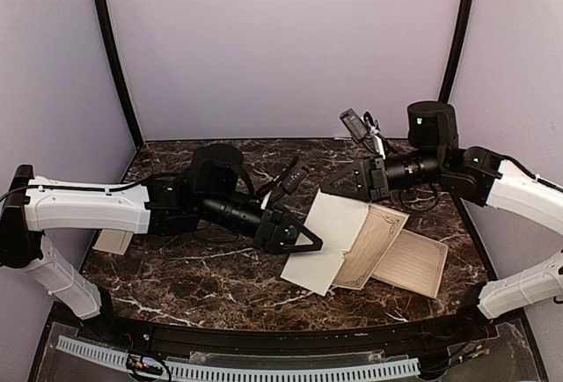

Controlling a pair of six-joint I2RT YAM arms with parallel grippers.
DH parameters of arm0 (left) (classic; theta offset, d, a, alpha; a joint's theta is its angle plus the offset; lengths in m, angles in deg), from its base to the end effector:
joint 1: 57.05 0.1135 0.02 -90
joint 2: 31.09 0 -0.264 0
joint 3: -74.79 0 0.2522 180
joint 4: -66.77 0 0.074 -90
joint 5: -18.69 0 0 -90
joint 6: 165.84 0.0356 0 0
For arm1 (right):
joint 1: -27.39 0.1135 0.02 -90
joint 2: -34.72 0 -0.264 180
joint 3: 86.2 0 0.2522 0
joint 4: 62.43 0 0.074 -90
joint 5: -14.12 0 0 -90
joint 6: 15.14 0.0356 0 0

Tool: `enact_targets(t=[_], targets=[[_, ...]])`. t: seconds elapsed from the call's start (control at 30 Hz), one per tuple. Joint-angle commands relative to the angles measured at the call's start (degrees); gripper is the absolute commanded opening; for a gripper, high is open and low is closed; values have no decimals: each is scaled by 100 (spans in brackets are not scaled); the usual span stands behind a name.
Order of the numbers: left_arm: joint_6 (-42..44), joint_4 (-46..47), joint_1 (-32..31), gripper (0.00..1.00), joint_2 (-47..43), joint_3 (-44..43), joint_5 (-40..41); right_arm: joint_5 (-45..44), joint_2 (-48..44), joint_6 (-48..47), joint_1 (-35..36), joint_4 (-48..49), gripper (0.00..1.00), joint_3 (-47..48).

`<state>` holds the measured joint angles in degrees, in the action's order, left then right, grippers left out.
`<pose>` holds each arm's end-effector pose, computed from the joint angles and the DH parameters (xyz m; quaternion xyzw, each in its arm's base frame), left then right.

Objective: Place the letter into the envelope and seal it
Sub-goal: Fold the letter.

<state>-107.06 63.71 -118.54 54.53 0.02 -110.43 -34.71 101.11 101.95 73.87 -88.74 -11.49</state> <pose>0.1455 -0.3149 0.3048 0.3929 0.6625 -0.6022 0.2100 0.1618 0.2044 0.3608 -0.3313 0.7117 0.5573 0.2704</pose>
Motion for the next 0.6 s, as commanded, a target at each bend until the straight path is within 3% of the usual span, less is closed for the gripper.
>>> enact_targets(t=[0.0, 0.27, 0.4, 0.43, 0.57], targets=[[-74, 385, 6, 44, -20, -53, -279, 102, 29, -25, 34, 202, 0, 56], [-144, 423, 6, 12, 7, 18, -304, 56, 29, -35, 38, 164, 0, 67], [-128, 475, 6, 0, -87, 87, -218, -103, -7, 27, 34, 121, 0, 97], [-138, 529, 6, 0, -119, 148, -195, -184, -15, 59, 30, 71, 5, 139], [-397, 1115, 6, 0, -470, 470, -58, -572, -168, 130, 28, -160, 48, 379]])
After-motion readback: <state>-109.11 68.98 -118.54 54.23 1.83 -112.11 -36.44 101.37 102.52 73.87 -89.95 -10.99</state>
